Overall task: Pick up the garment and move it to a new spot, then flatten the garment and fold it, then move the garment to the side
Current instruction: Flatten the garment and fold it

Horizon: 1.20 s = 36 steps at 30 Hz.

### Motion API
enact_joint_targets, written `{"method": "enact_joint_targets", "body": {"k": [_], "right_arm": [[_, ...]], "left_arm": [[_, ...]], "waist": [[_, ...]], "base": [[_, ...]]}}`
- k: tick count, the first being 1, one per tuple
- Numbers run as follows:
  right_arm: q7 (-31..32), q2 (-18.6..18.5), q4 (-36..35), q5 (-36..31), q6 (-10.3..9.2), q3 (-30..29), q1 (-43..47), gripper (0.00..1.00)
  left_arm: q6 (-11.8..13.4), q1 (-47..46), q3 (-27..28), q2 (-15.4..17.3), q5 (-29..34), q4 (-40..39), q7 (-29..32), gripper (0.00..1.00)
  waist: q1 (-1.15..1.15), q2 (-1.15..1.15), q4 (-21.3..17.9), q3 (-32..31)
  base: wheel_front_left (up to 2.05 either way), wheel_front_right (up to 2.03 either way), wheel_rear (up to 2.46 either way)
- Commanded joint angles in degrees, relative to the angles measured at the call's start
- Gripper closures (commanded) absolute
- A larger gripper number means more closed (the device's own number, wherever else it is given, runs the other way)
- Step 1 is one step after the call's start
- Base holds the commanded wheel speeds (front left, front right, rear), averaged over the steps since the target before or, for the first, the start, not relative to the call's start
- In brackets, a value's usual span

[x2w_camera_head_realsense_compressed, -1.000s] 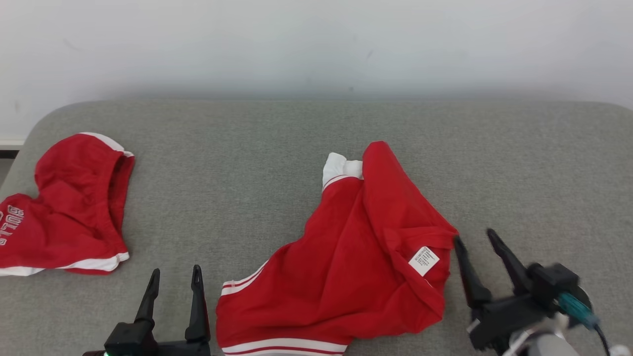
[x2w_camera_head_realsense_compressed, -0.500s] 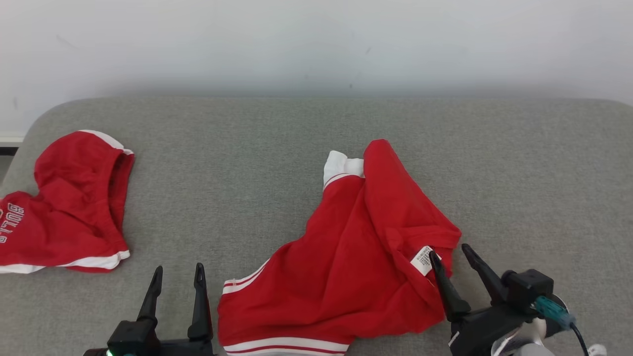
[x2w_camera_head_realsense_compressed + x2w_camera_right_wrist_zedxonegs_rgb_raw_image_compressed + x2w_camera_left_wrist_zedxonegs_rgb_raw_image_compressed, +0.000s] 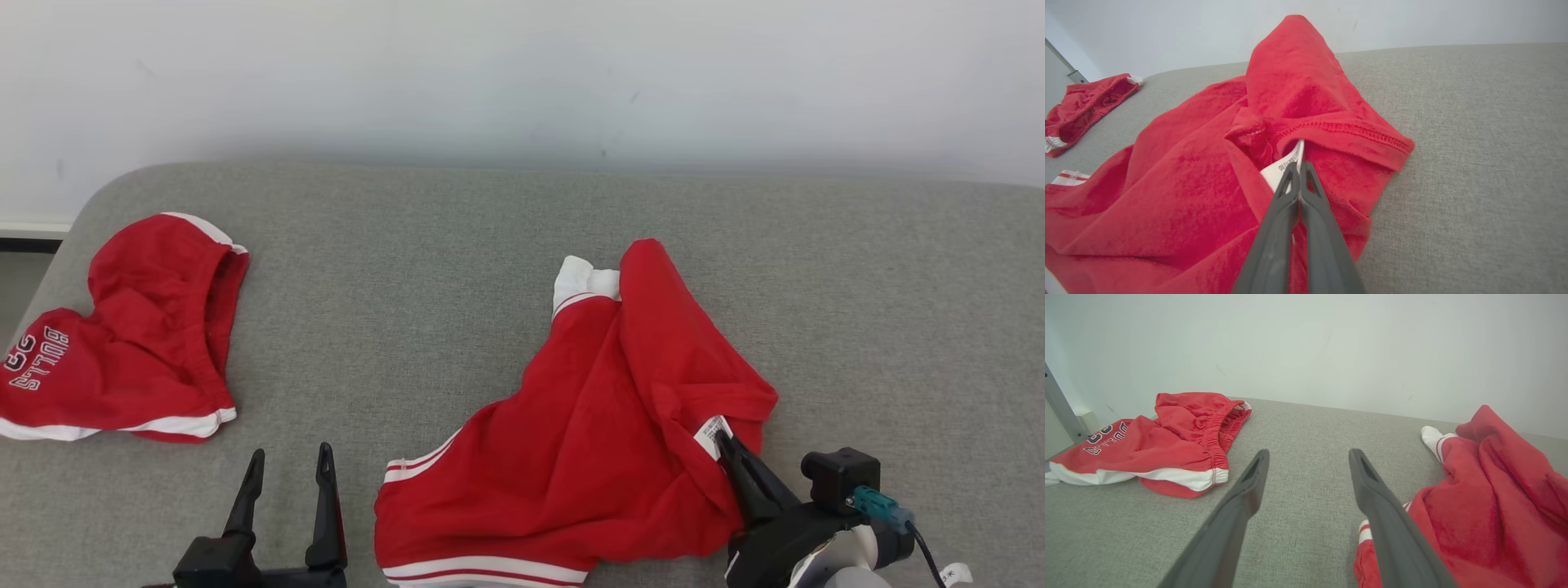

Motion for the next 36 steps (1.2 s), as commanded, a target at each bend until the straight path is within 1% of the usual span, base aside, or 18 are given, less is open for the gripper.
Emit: {"method": "enact_joint_targets", "body": {"k": [1, 3, 6, 10, 13, 16, 19, 25, 27, 29, 31, 36], "right_arm": [[-0.6, -0.1, 0.1, 0.6, -0.13, 0.2, -0.5, 1.0], [-1.9, -0.4, 0.2, 1.2, -0.13, 0.4, -0.6, 1.0], [-4.2, -1.3, -2.0, 1.9, -0.13, -0.4, 0.6, 1.0], [-5.6, -2.0, -8.1, 1.9, -0.13, -4.9, 5.6, 1.0], [-5.9, -1.7, -13.6, 0.9, -0.13, -8.6, 11.2, 1.0], [-6.0, 0.0, -18.1, 1.2, -0.13, -12.0, 16.5, 1.0], [-5.4, 2.0, -20.5, 2.4, -0.13, -14.7, 20.8, 1.0], [-4.2, 5.7, -21.9, 2.0, -0.13, -17.4, 25.6, 1.0], [-4.3, 6.7, -21.5, 1.0, -0.13, -18.8, 26.9, 1.0], [-3.1, 7.1, -20.4, 0.3, -0.13, -19.3, 27.2, 1.0], [-2.6, 7.1, -19.9, -0.1, -0.13, -19.8, 26.7, 0.0], [-3.9, 6.5, -21.8, -1.2, -0.13, -21.8, 26.1, 0.0]], "left_arm": [[0.0, 0.3, 0.1, -0.1, -0.4, 0.0, -0.2, 0.0], [0.0, 0.5, 0.3, 0.0, -0.3, 0.0, -0.2, 0.0], [0.1, 0.8, 0.5, -0.1, -0.2, -0.1, -0.2, 0.0], [-0.2, 1.1, 0.8, -0.1, -0.4, -0.1, -0.2, 0.0], [0.0, 1.1, 0.5, -0.1, -0.8, -0.4, -0.2, 0.0], [0.4, 0.7, -0.3, 0.0, -0.9, -0.7, -0.2, 0.0], [0.6, -0.2, -0.9, -0.1, -1.0, -0.7, -0.2, 0.0], [0.6, -1.0, -0.8, 0.0, -0.6, -0.5, -0.2, 0.0], [0.2, -1.0, -0.5, 0.0, -0.1, -0.4, -0.2, 0.0], [0.2, -0.6, -0.1, 0.0, 0.0, -0.4, -0.2, 0.0], [0.0, -0.6, 0.1, -0.1, -0.1, -0.1, -0.2, 0.0], [0.0, -0.2, 0.0, -0.1, -0.2, -0.1, -0.2, 0.0]], "waist": [[0.0, 0.0, -0.2, -0.1], [0.0, 0.0, -0.8, -0.2], [0.0, 0.0, -1.9, -0.4], [0.0, 0.0, -3.8, -0.5], [0.0, 0.0, -5.5, 0.1], [0.0, 0.0, -7.1, 0.8], [0.0, 0.0, -8.1, 1.5], [0.0, 0.0, -8.8, 2.1], [0.0, 0.0, -8.9, 2.0], [0.0, 0.0, -9.0, 1.9], [0.0, 0.0, -8.9, 1.8], [0.0, 0.0, -8.4, 1.2]], "base": [[0.0, 0.0, 0.0], [0.0, 0.0, 0.0], [0.0, 0.0, 0.0], [0.0, 0.0, 0.0], [0.0, 0.0, 0.0], [0.0, 0.0, 0.0], [0.0, 0.0, 0.0], [0.0, 0.0, 0.0], [0.0, 0.0, 0.0], [0.0, 0.0, 0.0], [0.0, 0.0, 0.0], [0.0, 0.0, 0.0]]}}
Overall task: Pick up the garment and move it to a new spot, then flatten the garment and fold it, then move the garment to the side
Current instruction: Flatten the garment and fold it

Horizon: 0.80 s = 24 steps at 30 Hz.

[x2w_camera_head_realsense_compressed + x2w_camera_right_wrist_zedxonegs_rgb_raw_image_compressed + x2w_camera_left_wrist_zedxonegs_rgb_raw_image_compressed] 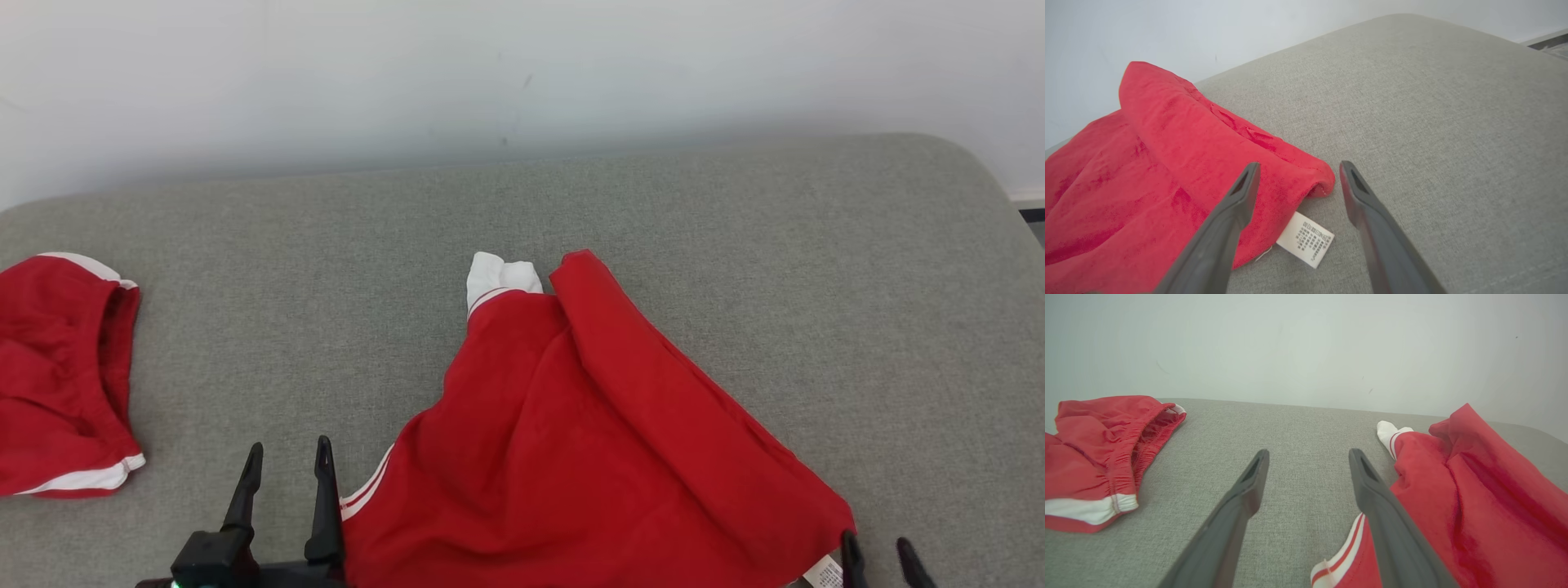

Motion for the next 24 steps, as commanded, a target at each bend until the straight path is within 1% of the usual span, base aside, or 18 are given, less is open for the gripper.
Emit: {"method": "enact_joint_targets", "body": {"k": [1, 7, 11, 14, 19, 24], "right_arm": [[-0.6, -0.3, -1.1, -0.5, -0.13, -0.7, -0.4, 0.0], [-0.8, -1.2, -2.1, -1.4, -0.13, -1.3, -1.2, 0.0], [-0.1, -2.6, -1.9, -2.7, -0.13, -0.2, -2.3, 0.0], [0.8, -4.3, -1.6, -3.5, -0.13, 1.7, -5.0, 0.0], [4.3, -8.2, 0.8, -4.3, -0.13, 5.9, -12.3, 0.0], [7.4, -11.5, 6.3, -3.9, -0.13, 11.1, -20.3, 0.0]], "left_arm": [[-0.3, 0.5, 0.1, 0.0, 0.2, 0.0, -0.2, 0.0], [-0.4, 1.0, 0.5, 0.0, 0.5, 0.3, -0.2, 0.0], [-0.3, 1.4, 0.3, -0.1, 0.6, 0.2, -0.2, 0.0], [-0.2, 1.7, 0.1, -0.1, 0.6, 0.0, -0.2, 0.0], [-0.3, 1.6, -0.6, -0.1, 0.6, 0.3, -0.2, 0.0], [-0.3, 1.2, -1.0, -0.1, 0.3, 0.5, -0.2, 0.0]], "waist": [[0.0, 0.0, 0.4, -0.4], [0.0, 0.0, 1.2, -1.4], [0.0, 0.0, 2.2, -2.2], [0.0, 0.0, 2.9, -2.4], [0.0, 0.0, 4.3, -2.5], [0.0, 0.0, 6.1, -2.6]], "base": [[0.0, 0.0, 0.0], [0.0, 0.0, 0.0], [0.0, 0.0, 0.0], [0.0, 0.0, 0.0], [0.0, 0.0, 0.0], [0.0, 0.0, 0.0]]}}
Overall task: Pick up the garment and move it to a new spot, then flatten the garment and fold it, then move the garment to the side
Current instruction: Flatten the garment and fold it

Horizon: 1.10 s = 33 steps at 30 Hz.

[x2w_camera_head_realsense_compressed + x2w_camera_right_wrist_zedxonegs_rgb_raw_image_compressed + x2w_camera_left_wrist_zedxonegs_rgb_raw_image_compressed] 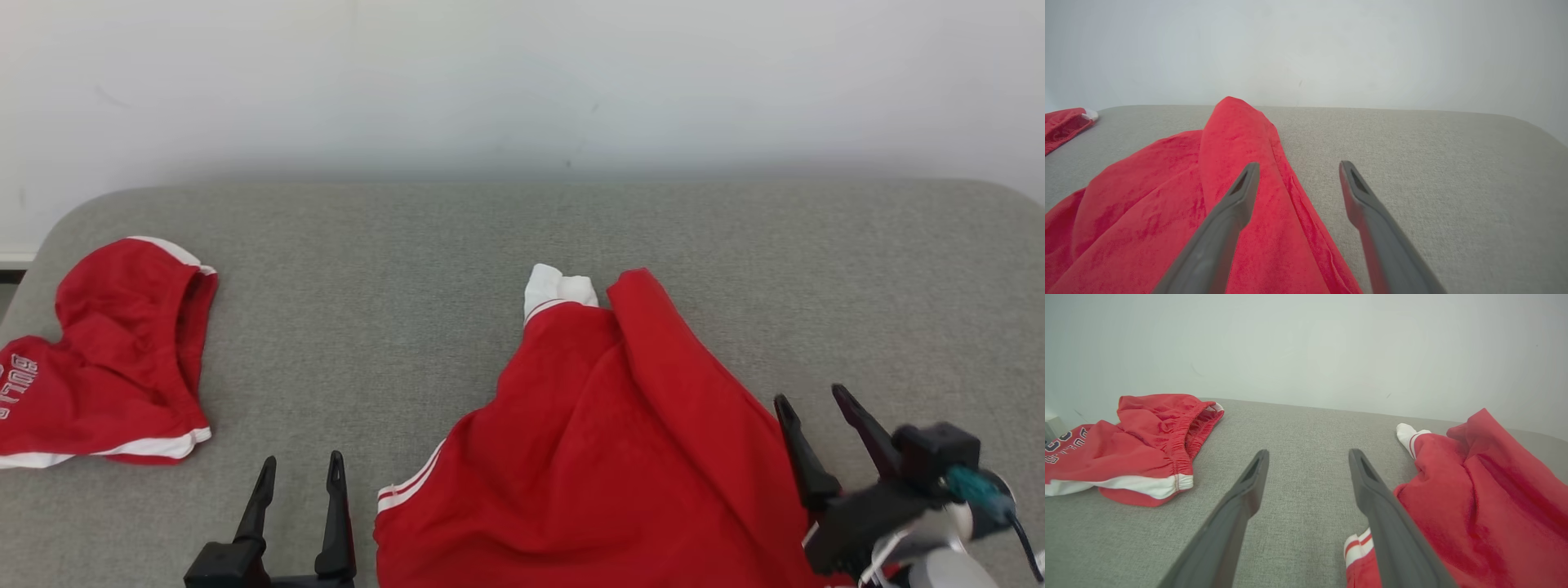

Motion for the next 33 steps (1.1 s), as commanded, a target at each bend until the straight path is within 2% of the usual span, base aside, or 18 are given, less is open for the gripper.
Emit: {"method": "enact_joint_targets", "body": {"k": [1, 13, 21, 25, 26, 27, 33], "right_arm": [[0.5, -0.6, 1.7, 0.4, -0.13, 1.1, -2.1, 0.0], [5.5, -3.0, 20.7, 4.1, -0.13, 15.7, -21.0, 0.0], [5.5, -2.8, 28.6, 7.0, -0.13, 24.0, -27.5, 0.0], [7.3, -3.5, 32.1, 4.6, -0.13, 28.3, -29.6, 0.0], [7.6, -3.7, 33.2, 4.1, -0.13, 29.4, -30.4, 0.06], [7.0, -3.6, 34.1, 4.1, -0.13, 29.6, -31.2, 1.0], [2.4, -3.7, 39.4, 4.1, -0.13, 27.5, -37.8, 1.0]], "left_arm": [[0.1, 0.0, 0.0, 0.0, 0.2, 0.1, -0.2, 0.0], [0.0, -1.9, -1.8, 0.0, -0.6, 0.7, -0.2, 0.0], [0.2, -2.7, -2.4, 0.0, -1.2, 0.9, -0.2, 0.0], [0.2, -2.9, -2.5, 0.0, -1.4, 0.8, -0.2, 0.0], [0.3, -3.0, -2.6, 0.0, -1.5, 0.7, -0.2, 0.0], [0.4, -3.2, -2.8, 0.0, -1.6, 0.6, -0.2, 0.0], [0.4, -3.9, -2.7, 0.0, -1.8, 0.9, -0.2, 0.0]], "waist": [[0.0, 0.0, 1.0, 0.0], [0.0, 0.0, 5.8, 1.9], [0.0, 0.0, 7.6, 3.1], [0.0, 0.0, 7.9, 3.7], [0.0, 0.0, 8.0, 3.9], [0.0, 0.0, 8.0, 4.1], [0.0, 0.0, 7.8, 4.9]], "base": [[0.0, 0.0, 0.0], [0.0, 0.0, 0.0], [0.0, 0.0, 0.0], [0.0, 0.0, 0.0], [0.0, 0.0, 0.0], [0.0, 0.0, 0.0], [0.0, 0.0, 0.0]]}}
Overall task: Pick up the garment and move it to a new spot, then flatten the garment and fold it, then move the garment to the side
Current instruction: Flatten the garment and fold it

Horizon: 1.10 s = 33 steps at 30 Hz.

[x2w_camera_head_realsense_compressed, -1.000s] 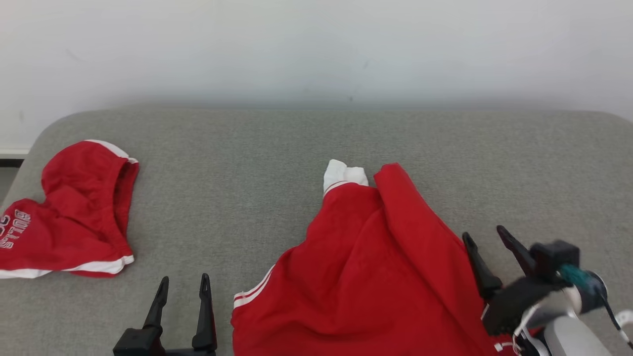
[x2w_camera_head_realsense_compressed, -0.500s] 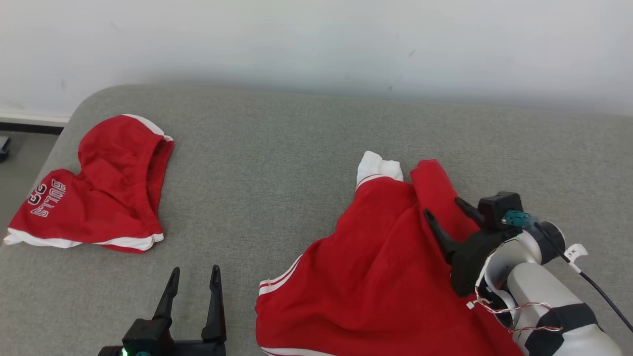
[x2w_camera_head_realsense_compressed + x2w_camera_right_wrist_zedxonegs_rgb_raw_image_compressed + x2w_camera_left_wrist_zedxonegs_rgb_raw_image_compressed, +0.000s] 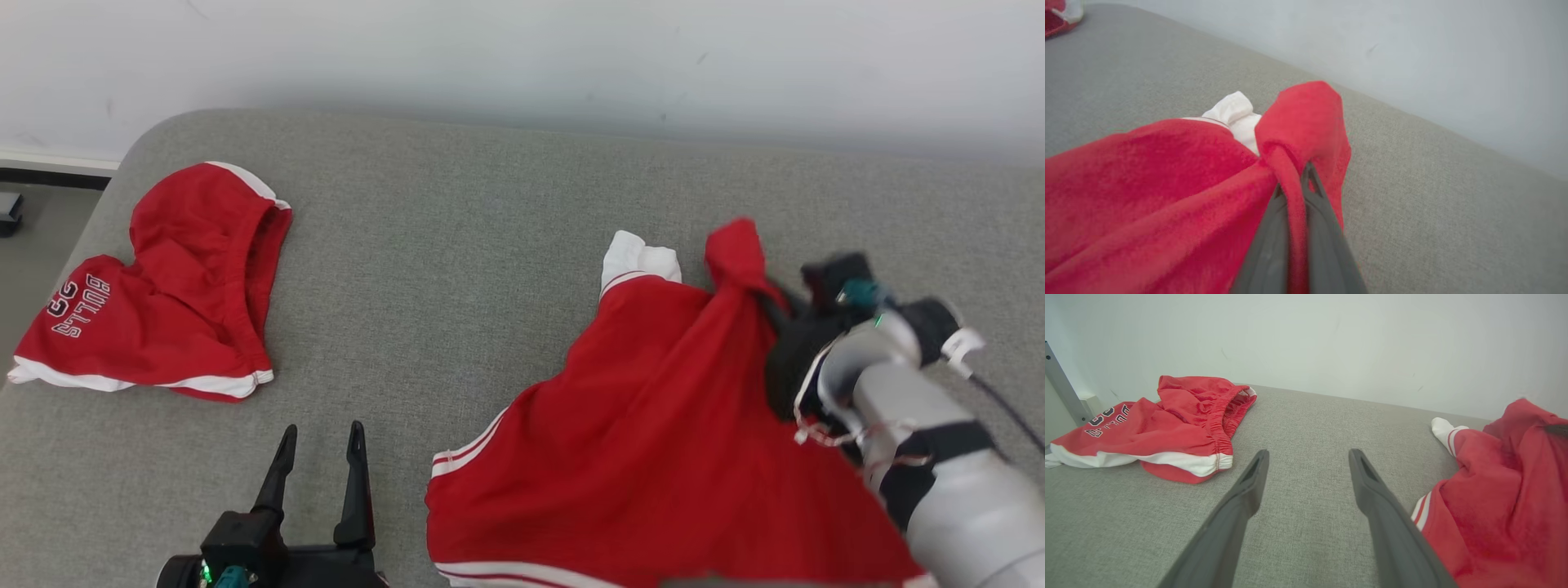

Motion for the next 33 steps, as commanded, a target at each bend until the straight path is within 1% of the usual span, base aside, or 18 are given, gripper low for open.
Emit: {"method": "enact_joint_targets", "body": {"k": [1, 5, 10, 11, 12, 13, 16, 19, 21, 24, 25, 26, 28, 30, 33], "right_arm": [[-0.8, -0.2, 0.4, -0.3, -0.13, -0.4, -1.3, 1.0], [-3.3, -0.4, 4.0, -1.6, -0.14, -2.3, -6.4, 1.0], [-5.5, 1.3, 9.0, -3.4, -0.14, -2.9, -10.2, 1.0], [-5.8, 1.8, 9.9, -3.6, -0.14, -2.7, -10.5, 0.65], [-6.0, 2.3, 10.7, -3.5, -0.14, -2.6, -10.7, 0.37], [-6.5, 2.6, 11.2, -3.1, -0.14, -2.6, -10.8, 0.0], [-8.5, 2.9, 12.0, -2.3, -0.14, -2.2, -10.6, 0.0], [-10.4, 2.7, 11.0, -0.5, -0.14, -2.1, -9.1, 0.0], [-11.3, 1.9, 9.2, 1.3, -0.14, -2.2, -8.0, 0.0], [-12.1, -0.4, 5.2, 3.1, -0.14, -2.4, -5.7, 0.0], [-12.2, -1.1, 3.3, 3.6, -0.14, -2.7, -4.7, 0.0], [-12.2, -2.7, -2.2, 4.3, -0.14, -4.7, -2.3, 0.0], [-12.2, -3.9, -7.7, 4.1, -0.14, -7.1, 1.8, 0.0], [-12.1, -4.5, -13.0, 3.5, -0.14, -10.4, 6.3, 0.0], [-12.1, -4.1, -21.2, 2.1, -0.14, -16.3, 13.4, 0.0]], "left_arm": [[0.0, -0.5, -0.1, 0.0, -0.2, 0.1, -0.2, 0.0], [0.1, -1.1, -0.5, 0.0, -0.5, 0.2, -0.2, 0.0], [0.5, -1.5, -1.4, 0.0, -0.9, 0.1, -0.2, 0.0], [0.5, -1.4, -1.6, 0.0, -1.0, 0.1, -0.2, 0.0], [0.7, -1.4, -1.7, 0.0, -1.1, 0.1, -0.2, 0.0], [0.8, -1.3, -1.8, 0.0, -1.1, 0.2, -0.2, 0.0], [1.0, -0.8, -1.7, 0.0, -1.3, 0.5, -0.2, 0.0], [1.0, -0.1, -1.1, 0.0, -1.1, 0.6, -0.2, 0.0], [0.9, 0.4, -0.6, 0.0, -0.5, 0.4, -0.2, 0.0], [0.5, 1.2, 0.3, 0.0, 0.4, 0.4, -0.2, 0.0], [0.2, 1.5, 0.6, 0.0, 0.6, 0.3, -0.2, 0.0], [0.1, 1.9, 1.2, 0.0, 1.1, 0.2, -0.2, 0.0], [-0.2, 2.5, 1.8, 0.0, 1.4, 0.2, -0.2, 0.0], [-0.5, 3.0, 2.2, 0.0, 1.8, 0.2, -0.2, 0.0], [-1.1, 3.7, 2.3, 0.0, 2.2, 0.5, -0.2, 0.0]], "waist": [[0.0, -0.01, -0.1, 0.1], [0.0, -0.01, 0.1, 0.4], [0.0, -0.01, 0.6, 0.8], [0.0, -0.01, 0.6, 0.8], [0.0, -0.01, 0.6, 0.8], [0.0, -0.01, 0.6, 0.7], [0.0, -0.01, 0.1, 0.1], [0.0, -0.01, -0.9, -1.1], [0.0, -0.01, -1.7, -1.9], [0.0, -0.01, -3.2, -2.9], [0.0, -0.01, -3.7, -3.1], [0.0, -0.01, -4.7, -3.5], [0.0, -0.01, -5.7, -3.9], [0.0, -0.01, -6.6, -4.4], [0.0, -0.01, -7.7, -5.0]], "base": [[0.0, 0.0, 0.0], [0.0, 0.0, 0.0], [0.0, 0.0, 0.0], [0.0, 0.0, 0.0], [0.0, 0.0, 0.0], [0.0, 0.0, 0.0], [0.0, 0.0, 0.0], [0.0, 0.0, 0.0], [0.0, 0.0, 0.0], [0.0, 0.0, 0.0], [0.0, 0.0, 0.0], [0.0, 0.0, 0.0], [0.0, 0.0, 0.0], [0.0, 0.0, 0.0], [0.0, 0.0, 0.0]]}}
